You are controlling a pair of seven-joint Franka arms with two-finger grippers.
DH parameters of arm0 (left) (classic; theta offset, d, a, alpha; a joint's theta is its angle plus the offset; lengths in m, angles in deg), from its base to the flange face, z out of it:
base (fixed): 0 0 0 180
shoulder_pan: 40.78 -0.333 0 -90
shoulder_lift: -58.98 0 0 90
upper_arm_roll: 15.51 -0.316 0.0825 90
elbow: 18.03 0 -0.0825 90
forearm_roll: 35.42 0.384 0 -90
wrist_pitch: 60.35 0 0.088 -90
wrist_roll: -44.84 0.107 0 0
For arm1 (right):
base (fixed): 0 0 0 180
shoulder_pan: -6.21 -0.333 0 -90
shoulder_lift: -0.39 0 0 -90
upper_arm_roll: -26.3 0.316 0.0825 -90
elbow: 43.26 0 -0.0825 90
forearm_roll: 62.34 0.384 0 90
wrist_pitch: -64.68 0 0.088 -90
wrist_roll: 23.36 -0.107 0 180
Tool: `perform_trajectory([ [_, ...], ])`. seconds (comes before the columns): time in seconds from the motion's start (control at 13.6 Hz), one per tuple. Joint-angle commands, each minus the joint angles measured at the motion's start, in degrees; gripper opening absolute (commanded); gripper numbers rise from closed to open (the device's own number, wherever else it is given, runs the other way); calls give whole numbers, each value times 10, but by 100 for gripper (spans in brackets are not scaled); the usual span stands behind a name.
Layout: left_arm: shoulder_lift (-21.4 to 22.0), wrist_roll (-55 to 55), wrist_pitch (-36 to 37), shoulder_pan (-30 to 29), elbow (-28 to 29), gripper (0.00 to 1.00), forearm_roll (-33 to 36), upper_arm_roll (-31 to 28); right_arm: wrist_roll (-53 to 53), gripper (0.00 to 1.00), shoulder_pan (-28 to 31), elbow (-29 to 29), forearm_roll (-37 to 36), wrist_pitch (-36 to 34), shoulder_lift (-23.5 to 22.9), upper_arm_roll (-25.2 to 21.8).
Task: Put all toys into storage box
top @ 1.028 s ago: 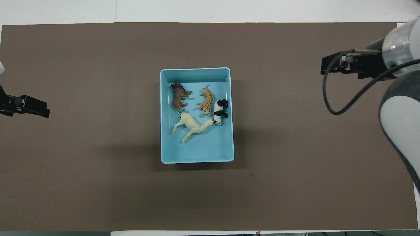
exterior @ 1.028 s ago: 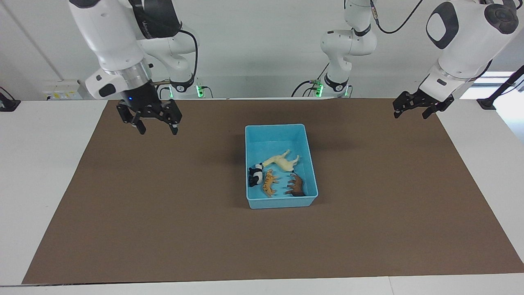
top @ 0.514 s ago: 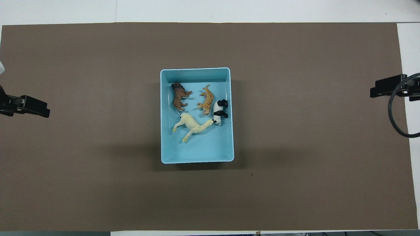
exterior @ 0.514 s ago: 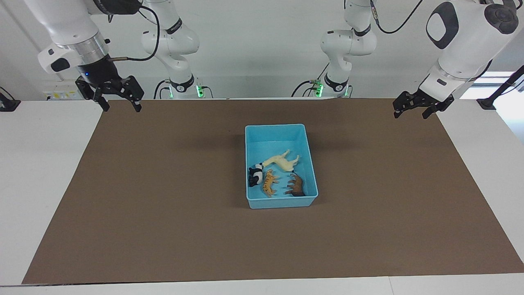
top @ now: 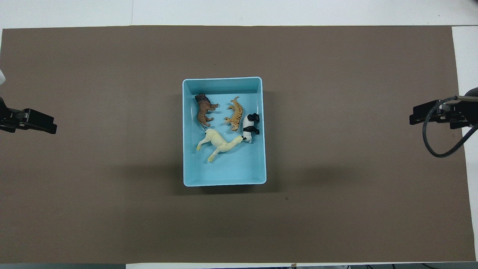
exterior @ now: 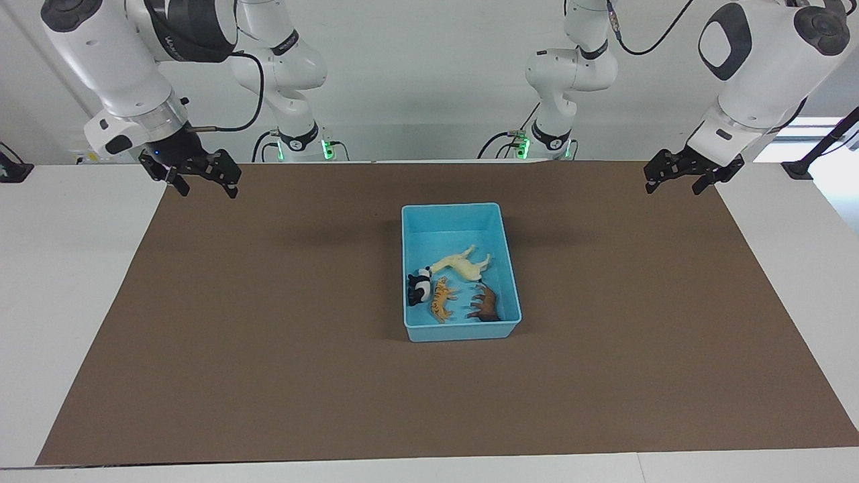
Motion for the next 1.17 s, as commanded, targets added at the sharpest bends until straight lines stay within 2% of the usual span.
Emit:
perform_trajectory([
  [0.0, 9, 6, 9, -1, 3, 100, -7, -2, 4, 100, 18, 11, -7, 6, 9, 6],
  [0.37, 9, 6, 9, -1, 3, 100, -7, -2, 48, 100, 26, 11, -37, 10, 8, 8],
  [1.1, 9, 6, 9, -1, 3, 100, -7, -2, 53, 100, 24, 11, -40, 2, 9, 8],
])
